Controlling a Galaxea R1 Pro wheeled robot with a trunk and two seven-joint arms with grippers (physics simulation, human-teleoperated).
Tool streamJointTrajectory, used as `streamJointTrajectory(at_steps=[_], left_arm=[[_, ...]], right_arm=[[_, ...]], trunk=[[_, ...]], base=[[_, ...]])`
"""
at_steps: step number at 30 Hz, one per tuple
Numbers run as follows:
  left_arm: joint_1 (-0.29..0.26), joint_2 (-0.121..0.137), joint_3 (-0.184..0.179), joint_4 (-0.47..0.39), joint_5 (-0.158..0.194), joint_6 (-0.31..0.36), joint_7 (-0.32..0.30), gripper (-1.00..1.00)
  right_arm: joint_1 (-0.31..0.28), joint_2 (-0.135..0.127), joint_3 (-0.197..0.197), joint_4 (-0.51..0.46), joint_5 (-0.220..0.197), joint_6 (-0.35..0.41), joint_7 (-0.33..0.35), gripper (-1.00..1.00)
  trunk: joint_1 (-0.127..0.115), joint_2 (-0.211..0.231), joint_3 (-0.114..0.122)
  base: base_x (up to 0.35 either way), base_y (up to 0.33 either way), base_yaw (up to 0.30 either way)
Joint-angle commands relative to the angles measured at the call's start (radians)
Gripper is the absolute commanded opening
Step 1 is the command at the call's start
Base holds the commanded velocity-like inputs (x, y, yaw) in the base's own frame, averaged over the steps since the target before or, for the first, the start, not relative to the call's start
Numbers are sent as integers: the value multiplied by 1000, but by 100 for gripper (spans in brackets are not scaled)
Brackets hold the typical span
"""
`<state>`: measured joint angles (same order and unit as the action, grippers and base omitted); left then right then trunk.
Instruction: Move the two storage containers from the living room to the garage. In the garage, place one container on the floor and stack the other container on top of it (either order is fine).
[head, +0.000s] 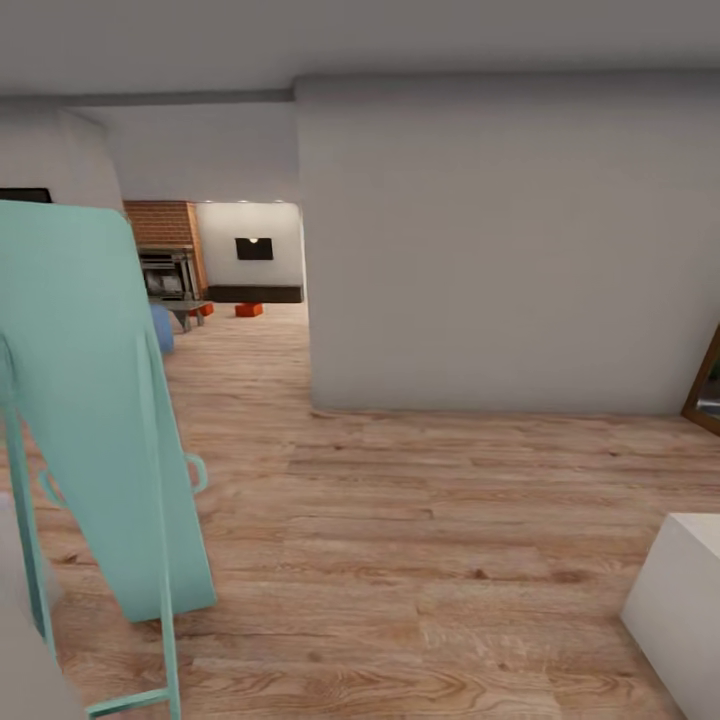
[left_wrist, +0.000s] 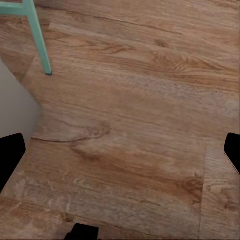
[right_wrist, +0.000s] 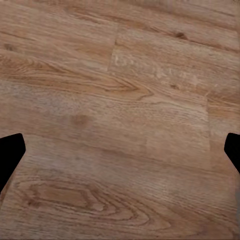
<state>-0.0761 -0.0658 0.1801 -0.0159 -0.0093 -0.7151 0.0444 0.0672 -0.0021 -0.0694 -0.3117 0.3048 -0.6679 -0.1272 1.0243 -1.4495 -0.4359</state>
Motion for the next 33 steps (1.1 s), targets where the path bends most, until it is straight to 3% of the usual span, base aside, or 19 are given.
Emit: streamJointTrajectory(at_steps=[1, 33], left_arm=[[-1, 0, -1, 1, -1, -3, 5, 100], [-1, -2, -1, 1, -1, -4, 5, 100]], right_arm=[[0, 1, -6, -1, 11, -1, -3, 100], [0, -1, -9, -1, 8, -1, -6, 100]], trunk=[[1, 0, -1], [1, 0, -1]], base=[[326, 0, 0], [326, 0, 0]])
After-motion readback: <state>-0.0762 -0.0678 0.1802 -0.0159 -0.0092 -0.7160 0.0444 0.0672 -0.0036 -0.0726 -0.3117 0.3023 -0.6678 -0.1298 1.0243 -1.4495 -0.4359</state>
